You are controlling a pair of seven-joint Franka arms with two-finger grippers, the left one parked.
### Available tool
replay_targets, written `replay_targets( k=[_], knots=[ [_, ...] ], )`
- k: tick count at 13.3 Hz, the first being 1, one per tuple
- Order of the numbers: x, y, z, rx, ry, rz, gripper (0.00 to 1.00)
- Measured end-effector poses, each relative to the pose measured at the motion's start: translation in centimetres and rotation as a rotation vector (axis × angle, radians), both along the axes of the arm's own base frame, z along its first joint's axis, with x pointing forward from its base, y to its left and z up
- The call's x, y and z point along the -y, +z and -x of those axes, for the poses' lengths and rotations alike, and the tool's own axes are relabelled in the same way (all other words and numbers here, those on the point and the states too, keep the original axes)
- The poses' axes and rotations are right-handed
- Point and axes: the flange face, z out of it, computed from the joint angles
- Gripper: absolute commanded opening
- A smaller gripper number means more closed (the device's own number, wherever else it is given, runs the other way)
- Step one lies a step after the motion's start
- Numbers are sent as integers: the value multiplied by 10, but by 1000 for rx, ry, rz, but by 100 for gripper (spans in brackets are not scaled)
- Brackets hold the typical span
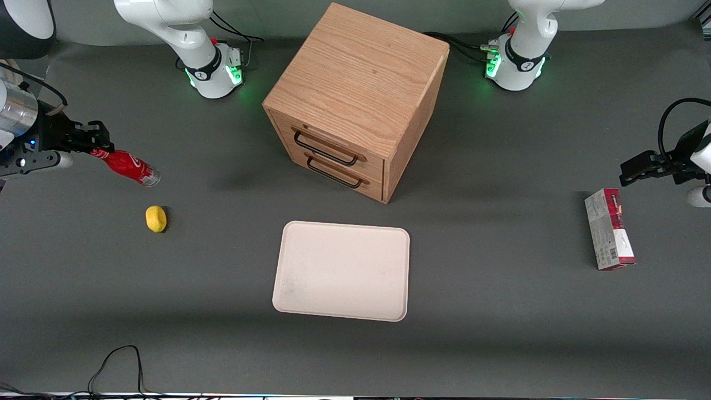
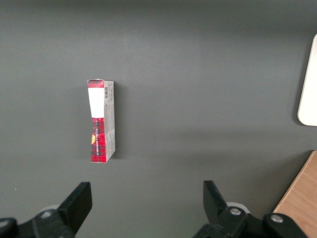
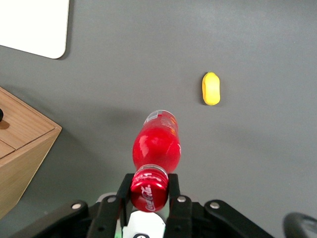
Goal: Place coke bottle on tray
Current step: 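Carry the bottle over the cream tray and lower it onto the tray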
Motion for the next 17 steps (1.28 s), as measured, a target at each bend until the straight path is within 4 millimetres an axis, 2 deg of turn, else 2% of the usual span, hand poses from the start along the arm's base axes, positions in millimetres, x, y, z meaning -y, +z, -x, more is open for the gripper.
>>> replay_targets(
  k=[3,5,7,9,12,15,17],
  knots=[
    [-3,-6,-2,1,5,1,0],
    [-21,-13,-14,6,-12,12,0],
    [-55,-22,-46,13,-40,24,0],
    [-91,-38,-90,14,-110,23,0],
    [-147,-77,-144,-5,-216,-5,0],
    [-215,-115,-175,28,-271,-4,0],
    [-263,-149,-189,89,-322,2,0]
  ],
)
